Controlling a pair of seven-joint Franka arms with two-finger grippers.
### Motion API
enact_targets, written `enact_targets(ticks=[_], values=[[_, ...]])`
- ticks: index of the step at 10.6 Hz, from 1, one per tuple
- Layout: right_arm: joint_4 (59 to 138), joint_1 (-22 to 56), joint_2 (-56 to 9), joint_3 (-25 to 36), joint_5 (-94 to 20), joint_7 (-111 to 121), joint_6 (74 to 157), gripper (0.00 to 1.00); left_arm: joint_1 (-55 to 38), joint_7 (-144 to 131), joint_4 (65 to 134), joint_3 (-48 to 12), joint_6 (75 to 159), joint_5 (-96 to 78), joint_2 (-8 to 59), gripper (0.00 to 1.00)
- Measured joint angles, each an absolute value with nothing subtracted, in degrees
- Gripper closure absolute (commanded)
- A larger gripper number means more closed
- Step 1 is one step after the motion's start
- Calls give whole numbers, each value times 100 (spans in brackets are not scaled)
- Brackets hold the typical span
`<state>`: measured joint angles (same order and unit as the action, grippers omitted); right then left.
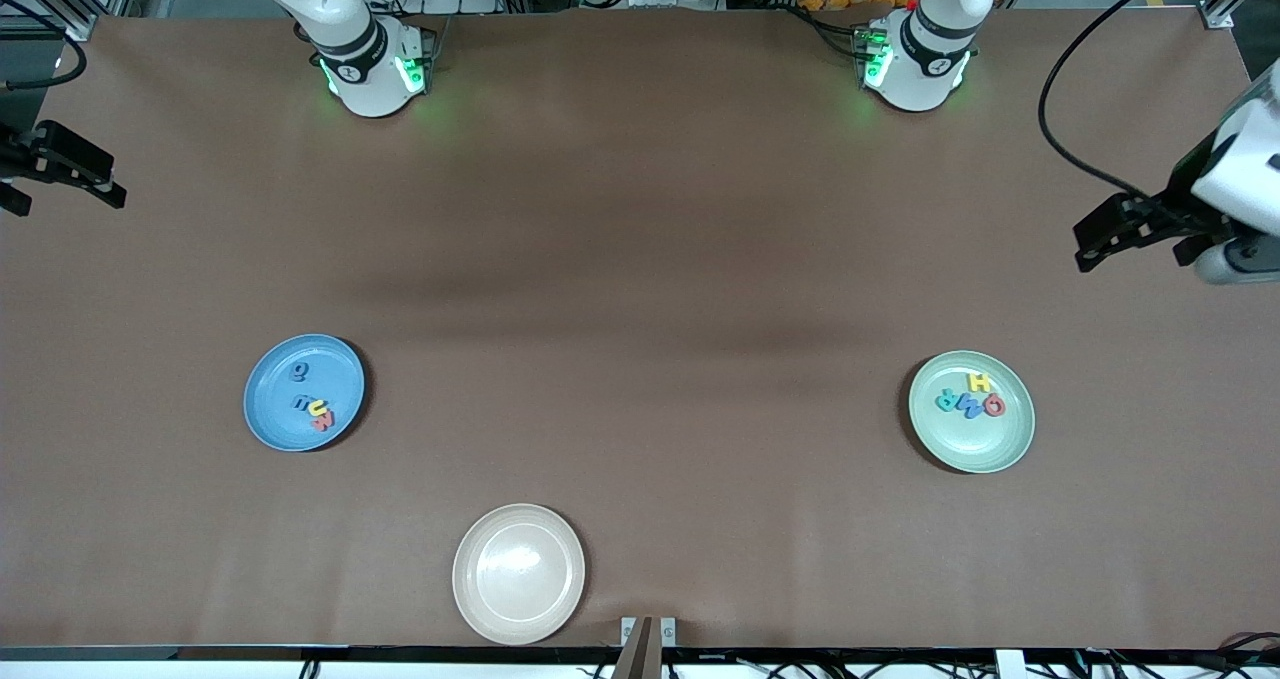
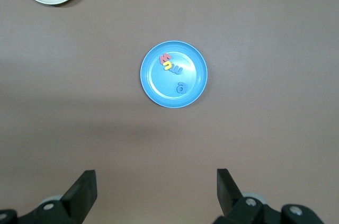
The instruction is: Sort upper and lower case letters into plates
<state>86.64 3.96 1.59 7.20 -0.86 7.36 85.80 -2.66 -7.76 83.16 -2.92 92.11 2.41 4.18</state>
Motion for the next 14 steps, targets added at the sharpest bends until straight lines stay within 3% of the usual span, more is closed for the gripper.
enact_targets(ticks=[7,14], values=[[8663,396,159,717,-85,736,8641,0,-303,-651,8907,-147,9200,204,-85,0],[8617,396,159,717,-79,736,8645,0,-303,-647,9034,-142,9200,204,-179,0]])
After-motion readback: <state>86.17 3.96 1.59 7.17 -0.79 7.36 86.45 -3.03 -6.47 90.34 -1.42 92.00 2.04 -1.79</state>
